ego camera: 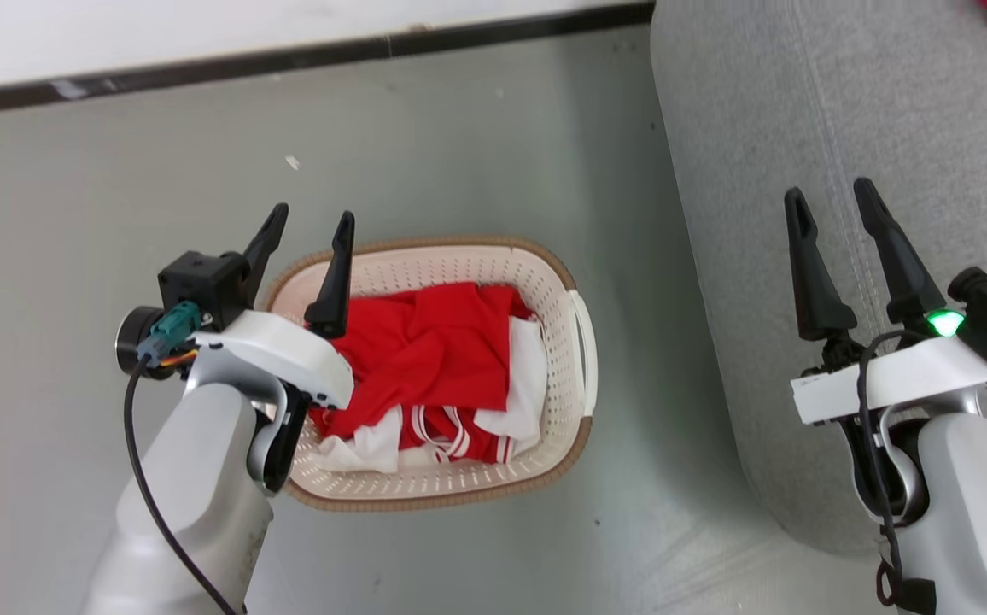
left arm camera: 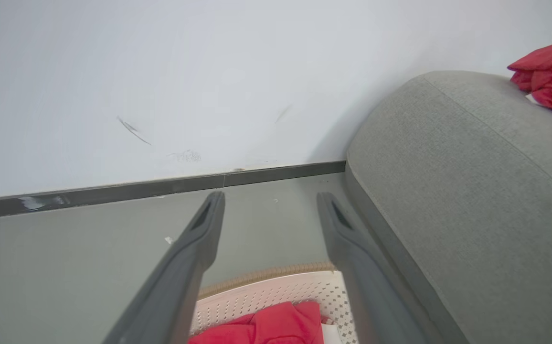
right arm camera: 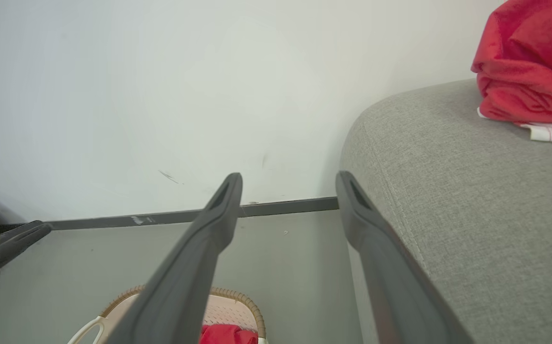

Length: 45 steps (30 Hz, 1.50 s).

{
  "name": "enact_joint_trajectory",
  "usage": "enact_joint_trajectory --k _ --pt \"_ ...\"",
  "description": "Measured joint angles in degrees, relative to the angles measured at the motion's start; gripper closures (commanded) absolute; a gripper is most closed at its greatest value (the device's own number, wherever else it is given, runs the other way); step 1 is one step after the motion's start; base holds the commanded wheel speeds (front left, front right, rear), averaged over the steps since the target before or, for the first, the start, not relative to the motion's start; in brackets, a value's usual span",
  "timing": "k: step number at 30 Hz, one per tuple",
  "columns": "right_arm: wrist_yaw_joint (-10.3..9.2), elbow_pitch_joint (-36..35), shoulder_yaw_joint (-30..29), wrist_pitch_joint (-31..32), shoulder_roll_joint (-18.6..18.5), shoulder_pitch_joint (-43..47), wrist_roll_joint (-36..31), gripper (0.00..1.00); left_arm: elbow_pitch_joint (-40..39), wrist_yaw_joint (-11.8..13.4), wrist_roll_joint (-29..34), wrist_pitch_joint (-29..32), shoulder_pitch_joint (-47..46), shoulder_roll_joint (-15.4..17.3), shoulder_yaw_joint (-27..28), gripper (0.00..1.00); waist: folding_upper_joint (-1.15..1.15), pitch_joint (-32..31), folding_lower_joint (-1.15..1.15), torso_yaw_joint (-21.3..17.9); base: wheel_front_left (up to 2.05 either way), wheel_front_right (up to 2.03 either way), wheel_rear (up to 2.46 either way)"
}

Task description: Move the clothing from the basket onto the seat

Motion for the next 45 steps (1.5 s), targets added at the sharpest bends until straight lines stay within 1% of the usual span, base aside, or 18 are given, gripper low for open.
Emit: enact_joint_trajectory --k 19,35,45 --pt "0.00 1.9 -1.9 0.0 0.1 7.2 -1.6 0.00 -7.9 0.3 -0.5 0.0 11.3 0.0 4.1 0.00 0.00 -12.4 0.00 3.8 0.00 0.00 0.00" --pt "0.00 3.1 -2.4 0.0 0.2 13.7 -2.3 0.00 -9.5 0.2 -1.1 0.0 19.5 0.0 4.4 0.00 0.00 -21.1 0.00 6.0 0.00 0.00 0.00" --pt "0.00 3.2 -2.6 0.0 0.3 17.6 -3.2 0.00 -10.2 0.2 -1.6 0.0 23.4 0.0 4.2 0.00 0.00 -25.4 0.00 6.9 0.00 0.00 0.00"
